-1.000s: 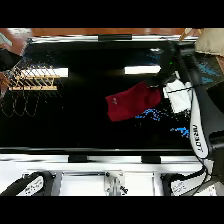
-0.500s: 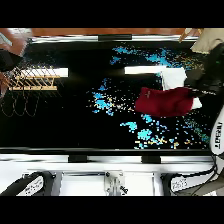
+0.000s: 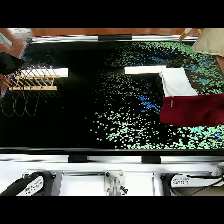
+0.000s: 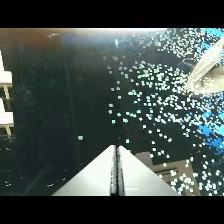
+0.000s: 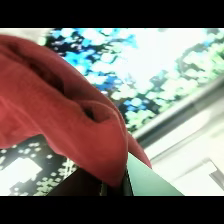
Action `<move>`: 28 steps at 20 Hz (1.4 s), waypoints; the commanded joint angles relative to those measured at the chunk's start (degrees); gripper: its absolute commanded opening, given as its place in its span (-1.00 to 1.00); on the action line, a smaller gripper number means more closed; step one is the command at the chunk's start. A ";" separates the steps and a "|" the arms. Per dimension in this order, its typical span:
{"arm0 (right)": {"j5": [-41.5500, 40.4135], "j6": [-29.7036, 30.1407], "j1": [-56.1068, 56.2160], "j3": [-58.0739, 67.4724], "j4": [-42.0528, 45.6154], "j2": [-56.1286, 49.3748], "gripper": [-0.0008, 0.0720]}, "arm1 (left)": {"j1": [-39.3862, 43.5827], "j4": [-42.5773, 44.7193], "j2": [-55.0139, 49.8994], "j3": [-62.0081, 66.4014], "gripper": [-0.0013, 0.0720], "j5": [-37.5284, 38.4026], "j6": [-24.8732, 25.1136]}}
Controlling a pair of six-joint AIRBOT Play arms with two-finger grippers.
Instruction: Fold the shirts.
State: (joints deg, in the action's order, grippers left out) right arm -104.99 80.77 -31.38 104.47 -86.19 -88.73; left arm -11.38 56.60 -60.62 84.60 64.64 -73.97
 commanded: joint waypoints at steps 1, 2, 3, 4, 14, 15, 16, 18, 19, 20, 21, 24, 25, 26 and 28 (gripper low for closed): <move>-0.17 1.44 -6.71 -5.75 0.26 2.86 -0.71 | -0.02 0.00 -0.02 -0.02 -0.88 0.20 -0.20; 0.00 1.57 -8.22 -9.25 1.36 4.07 -0.71 | -0.02 0.00 -0.02 -0.02 -0.88 0.22 -0.20; 0.61 1.51 -9.73 -13.60 2.14 5.60 -0.72 | -0.02 -0.02 -0.02 -0.02 -0.88 0.20 -0.22; 2.01 1.03 -10.97 -18.10 2.12 7.30 -0.72 | -0.02 -0.02 -0.02 -0.02 -0.88 0.20 -0.22; 8.87 -2.36 -15.72 -53.05 -6.19 21.94 -0.72 | -0.02 -0.02 -0.02 0.00 -0.88 0.20 -0.20; 8.81 -2.71 -15.72 -53.05 -6.34 23.15 -0.72 | -0.02 -0.02 -0.02 0.00 -0.88 0.20 -0.17; 8.81 -3.65 -15.72 -53.05 -6.29 24.50 -0.72 | -0.02 -0.02 -0.02 0.00 -0.88 0.20 -0.17; 8.98 -4.33 -15.72 -53.05 -6.25 26.27 -0.71 | -0.02 -0.02 -0.02 0.00 -0.88 0.20 -0.17; 8.85 -4.70 -15.72 -53.20 -6.32 26.45 -0.72 | -0.02 -0.02 -0.02 0.00 -0.88 0.20 -0.15; 8.44 -5.22 -15.72 -53.62 -6.43 26.45 -0.72 | -0.02 -0.02 -0.02 0.00 -0.88 0.20 -0.15; 8.24 -5.57 -15.72 -54.40 -6.91 26.45 -0.72 | -0.02 -0.02 -0.02 0.00 -0.88 0.20 -0.15; 8.04 -5.57 -15.72 -58.10 -9.29 26.45 -0.72 | -0.02 -0.02 -0.02 0.00 -0.88 0.20 -0.15; 7.72 -5.46 -15.72 -59.06 -9.51 26.45 -0.71 | -0.02 0.00 -0.02 0.00 -0.88 0.20 -0.17; 7.50 -5.14 -15.72 -59.56 -9.14 26.45 -0.71 | -0.02 -0.02 -0.02 0.00 -0.88 0.20 -0.17; 7.74 -5.07 -15.72 -59.63 -8.33 26.45 -0.71 | -0.02 -0.02 -0.02 0.00 -0.88 0.20 -0.17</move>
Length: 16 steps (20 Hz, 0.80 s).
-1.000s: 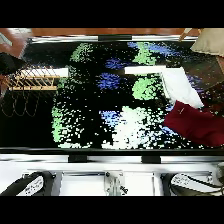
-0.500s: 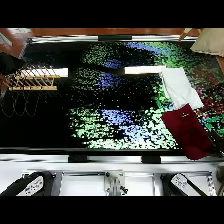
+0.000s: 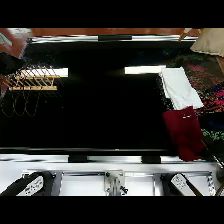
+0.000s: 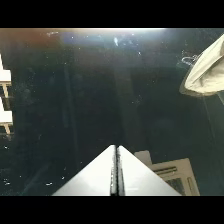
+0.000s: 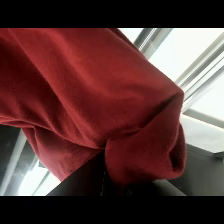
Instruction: Fold the shirts.
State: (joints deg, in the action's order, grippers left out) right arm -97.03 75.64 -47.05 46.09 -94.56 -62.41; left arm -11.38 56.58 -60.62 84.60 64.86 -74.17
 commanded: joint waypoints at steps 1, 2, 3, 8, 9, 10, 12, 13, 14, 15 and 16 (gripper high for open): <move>-0.13 0.07 -0.04 -1.36 0.02 0.13 -0.71 | -0.02 0.00 -0.02 0.00 -0.88 -0.02 0.02; -0.24 0.07 -0.04 -1.46 -0.09 0.13 -0.71 | -0.02 0.00 -0.02 0.00 -0.88 -0.04 0.02; -0.31 0.07 -0.04 -1.53 -0.50 0.13 -0.72 | -0.02 0.00 -0.02 0.00 -0.88 -0.04 0.02; -0.74 0.07 -0.04 -2.25 -0.96 0.13 -0.72 | -0.02 0.00 -0.02 0.00 -0.88 -0.07 0.02; -0.70 0.07 -0.04 -3.19 -0.94 0.13 -0.72 | -0.02 0.00 -0.02 0.00 -0.88 -0.07 0.02; -0.55 0.09 -0.04 -4.24 -0.92 0.13 -0.72 | -0.02 0.00 -0.02 0.00 -0.88 -0.07 0.02; -0.04 0.81 -0.04 -5.97 -0.90 0.13 -0.72 | -0.02 0.00 -0.02 0.00 -0.88 -0.07 0.02; 0.13 1.22 -0.04 -6.12 -0.76 0.13 -0.72 | -0.02 0.00 -0.02 -0.02 -0.88 -0.07 0.02; 0.24 1.25 -0.04 -6.10 -0.48 0.13 -0.71 | -0.02 0.00 -0.02 -0.02 -0.88 -0.07 0.02; 0.24 1.33 -0.04 -6.10 -0.11 0.13 -0.71 | -0.02 0.00 -0.04 -0.02 -0.88 -0.07 0.02; 0.17 1.33 -0.04 -6.10 0.13 0.13 -0.71 | -0.02 0.00 -0.04 -0.02 -0.88 -0.07 0.02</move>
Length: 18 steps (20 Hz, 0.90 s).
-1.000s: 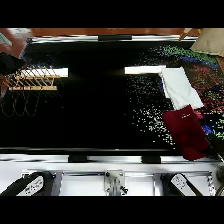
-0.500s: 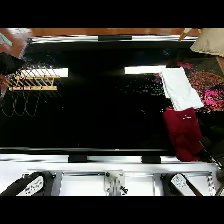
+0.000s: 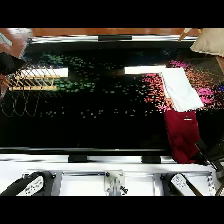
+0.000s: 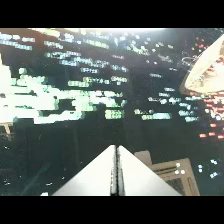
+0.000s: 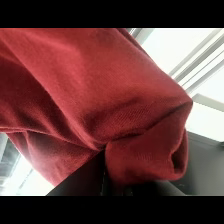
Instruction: Fold the shirts.
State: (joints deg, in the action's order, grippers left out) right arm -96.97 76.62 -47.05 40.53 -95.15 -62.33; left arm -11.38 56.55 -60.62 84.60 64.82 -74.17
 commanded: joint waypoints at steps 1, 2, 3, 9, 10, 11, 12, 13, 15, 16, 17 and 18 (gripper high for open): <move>0.00 0.37 -0.04 -0.55 0.70 0.04 -0.71 | -0.02 0.02 -0.04 -0.02 -0.88 0.00 0.02; -0.17 0.44 -0.04 -0.55 0.72 0.04 -0.71 | -0.02 0.02 -0.04 -0.02 -0.88 -0.02 0.02; -0.42 0.66 -0.04 -0.55 0.83 0.04 -0.72 | -0.02 0.02 -0.02 -0.02 -0.88 0.00 0.02; 0.68 0.63 -0.04 -0.55 1.66 0.04 -0.71 | -0.02 0.02 -0.04 -0.02 -0.88 0.00 0.02; 0.74 0.63 -0.04 -0.55 1.66 0.04 -0.71 | -0.02 0.02 -0.04 -0.02 -0.88 0.00 0.02; 0.72 0.63 -0.04 -0.55 1.66 0.04 -0.67 | -0.02 0.02 -0.04 -0.02 -0.88 0.00 0.02; 0.81 0.72 -0.04 -0.55 1.79 0.04 -0.45 | -0.02 0.02 -0.04 -0.02 -0.88 0.00 0.02; 0.90 2.19 -0.04 -0.55 2.29 0.04 0.02 | -0.02 0.02 -0.04 -0.02 -0.88 0.00 0.02; -0.63 4.42 -0.04 -0.52 4.44 0.04 0.33 | -0.02 0.02 -0.04 -0.02 -0.88 -0.02 0.02; -2.08 5.27 -0.04 -0.11 6.05 0.04 0.33 | -0.02 0.02 -0.04 -0.02 -0.88 -0.02 0.02; -3.87 6.80 -0.04 1.11 7.91 0.04 0.33 | -0.02 0.02 -0.04 -0.02 -0.88 -0.02 0.02; -6.05 8.11 -0.04 3.37 10.62 0.04 0.33 | -0.02 0.02 -0.04 -0.02 -0.88 -0.02 0.02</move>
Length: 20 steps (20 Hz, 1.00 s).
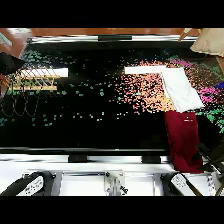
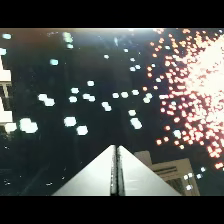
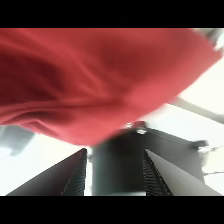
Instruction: Fold the shirts.
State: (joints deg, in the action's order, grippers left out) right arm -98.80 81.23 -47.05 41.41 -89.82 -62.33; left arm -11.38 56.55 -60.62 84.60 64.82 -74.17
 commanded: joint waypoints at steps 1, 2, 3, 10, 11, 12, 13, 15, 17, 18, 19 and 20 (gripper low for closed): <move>-6.25 4.70 -0.04 6.25 9.09 0.04 0.33 | -0.02 0.02 -0.04 -0.02 -0.88 -0.02 0.02; -6.40 5.51 -0.04 10.75 12.04 0.04 0.33 | -0.02 0.02 -0.17 0.00 -0.88 -0.04 0.02; -5.20 7.13 -0.04 16.70 12.48 0.04 0.33 | -0.02 0.02 -0.42 0.00 -0.88 -0.04 0.02; 28.33 10.99 18.88 40.65 -12.48 -0.33 0.23 | 15.17 20.09 -9.18 1.70 -0.89 0.02 1.20; 28.63 10.91 24.96 40.68 -10.60 -1.29 0.24 | 19.26 29.64 -11.08 2.93 -0.89 1.44 -3.45; 26.99 10.12 31.61 40.68 -7.78 -3.02 0.29 | 23.17 38.69 -13.29 4.63 -0.89 5.03 -8.66; 23.93 8.35 37.73 40.68 -5.25 -5.03 0.29 | 26.14 43.60 -15.28 6.32 -0.88 9.81 -11.21; 17.53 5.29 49.48 40.68 -0.90 -9.79 0.40 | 29.07 43.39 -17.77 7.54 -0.31 16.92 -11.28; 15.82 2.95 55.91 40.68 -1.09 -14.03 0.84 | 29.79 41.29 -19.74 7.37 0.46 21.55 -16.50; 15.28 1.99 57.77 40.65 -2.93 -16.04 0.84 | 29.68 39.87 -20.70 7.34 0.51 22.88 -19.26; 14.71 1.09 58.97 40.68 -5.16 -17.70 0.84 | 29.62 38.82 -21.55 7.34 0.51 23.78 -20.52; 14.71 0.44 59.87 40.68 -6.56 -18.84 0.84 | 29.62 38.34 -22.27 7.37 0.50 24.28 -20.68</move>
State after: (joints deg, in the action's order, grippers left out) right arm -82.00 84.86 6.11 81.82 -93.51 -76.62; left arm 16.82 94.50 -80.25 91.53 83.50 -89.54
